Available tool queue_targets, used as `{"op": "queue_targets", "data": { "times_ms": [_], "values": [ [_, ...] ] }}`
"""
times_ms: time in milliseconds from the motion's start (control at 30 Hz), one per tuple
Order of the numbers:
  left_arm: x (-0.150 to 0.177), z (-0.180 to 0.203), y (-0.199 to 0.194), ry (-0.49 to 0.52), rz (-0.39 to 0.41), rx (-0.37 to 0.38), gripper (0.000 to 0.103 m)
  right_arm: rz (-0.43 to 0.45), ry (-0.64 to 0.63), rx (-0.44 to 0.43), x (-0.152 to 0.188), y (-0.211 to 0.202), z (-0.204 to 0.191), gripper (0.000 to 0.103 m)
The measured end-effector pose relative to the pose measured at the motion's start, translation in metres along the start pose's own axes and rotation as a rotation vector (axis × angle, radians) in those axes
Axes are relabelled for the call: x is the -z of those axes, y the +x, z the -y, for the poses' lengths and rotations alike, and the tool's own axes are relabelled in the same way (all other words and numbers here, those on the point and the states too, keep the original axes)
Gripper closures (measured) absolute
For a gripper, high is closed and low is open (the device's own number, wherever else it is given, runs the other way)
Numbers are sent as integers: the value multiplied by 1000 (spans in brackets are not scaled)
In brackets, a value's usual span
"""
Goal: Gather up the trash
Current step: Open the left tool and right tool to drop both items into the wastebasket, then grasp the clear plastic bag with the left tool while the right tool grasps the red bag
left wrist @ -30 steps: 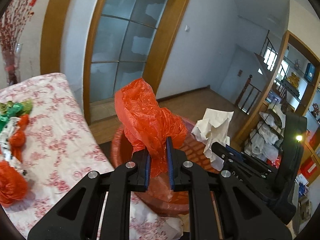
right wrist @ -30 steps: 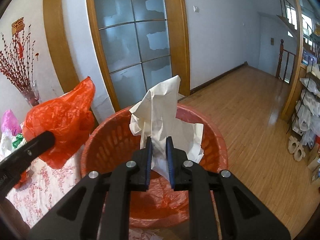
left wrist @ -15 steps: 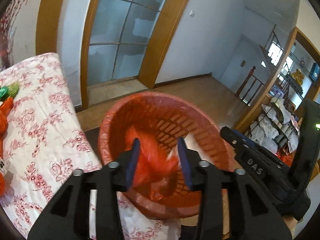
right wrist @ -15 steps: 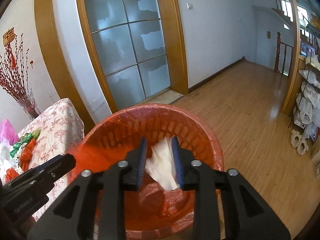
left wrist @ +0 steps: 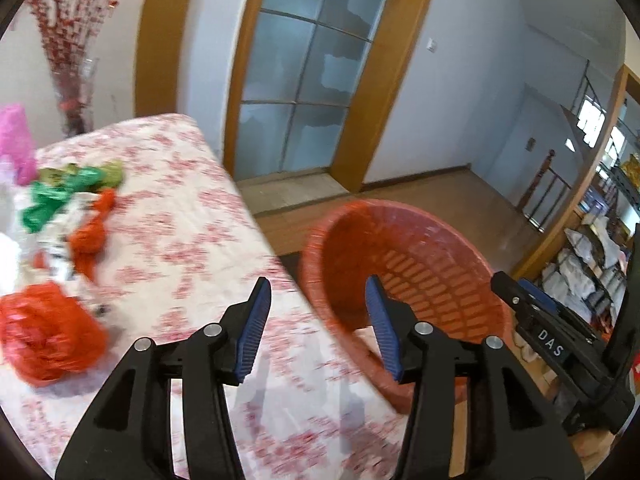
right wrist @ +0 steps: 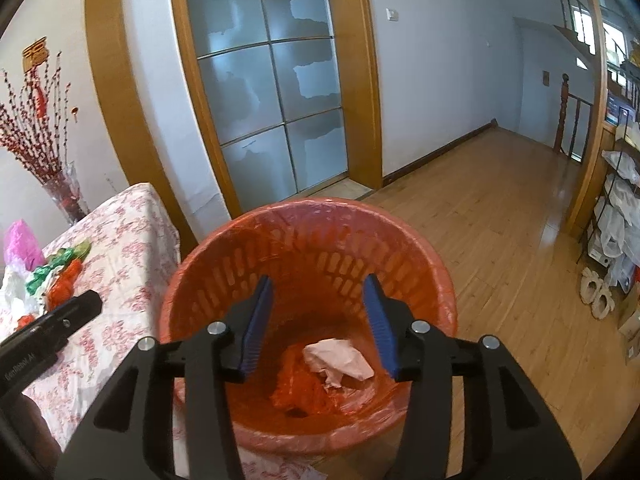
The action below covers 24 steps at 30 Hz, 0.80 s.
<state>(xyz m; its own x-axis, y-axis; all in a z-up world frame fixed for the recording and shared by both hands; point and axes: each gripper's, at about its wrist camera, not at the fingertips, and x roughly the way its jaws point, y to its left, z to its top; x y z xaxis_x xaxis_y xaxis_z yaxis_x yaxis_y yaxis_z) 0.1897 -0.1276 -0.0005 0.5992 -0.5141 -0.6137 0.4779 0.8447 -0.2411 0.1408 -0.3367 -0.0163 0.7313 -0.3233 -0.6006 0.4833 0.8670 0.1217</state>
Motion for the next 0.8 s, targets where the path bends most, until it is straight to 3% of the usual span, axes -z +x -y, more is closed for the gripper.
{"op": "queue_targets", "data": {
  "times_ms": [267,433,633,800],
  "values": [
    [9,-47,-52,-60,83,-165,45,6,-65,-73,6,-18,-39,47],
    [19,-97,-90,-114,119,-327,39,0,-116,-123,13,-25,-69,43],
    [35,-172,-125,-211,113,-522,38,-19,-182,-184,25,-31,-107,38],
    [43,-225,-134,-297,77,-607,36,-41,-235,-254,36,-32,-141,26]
  ]
}}
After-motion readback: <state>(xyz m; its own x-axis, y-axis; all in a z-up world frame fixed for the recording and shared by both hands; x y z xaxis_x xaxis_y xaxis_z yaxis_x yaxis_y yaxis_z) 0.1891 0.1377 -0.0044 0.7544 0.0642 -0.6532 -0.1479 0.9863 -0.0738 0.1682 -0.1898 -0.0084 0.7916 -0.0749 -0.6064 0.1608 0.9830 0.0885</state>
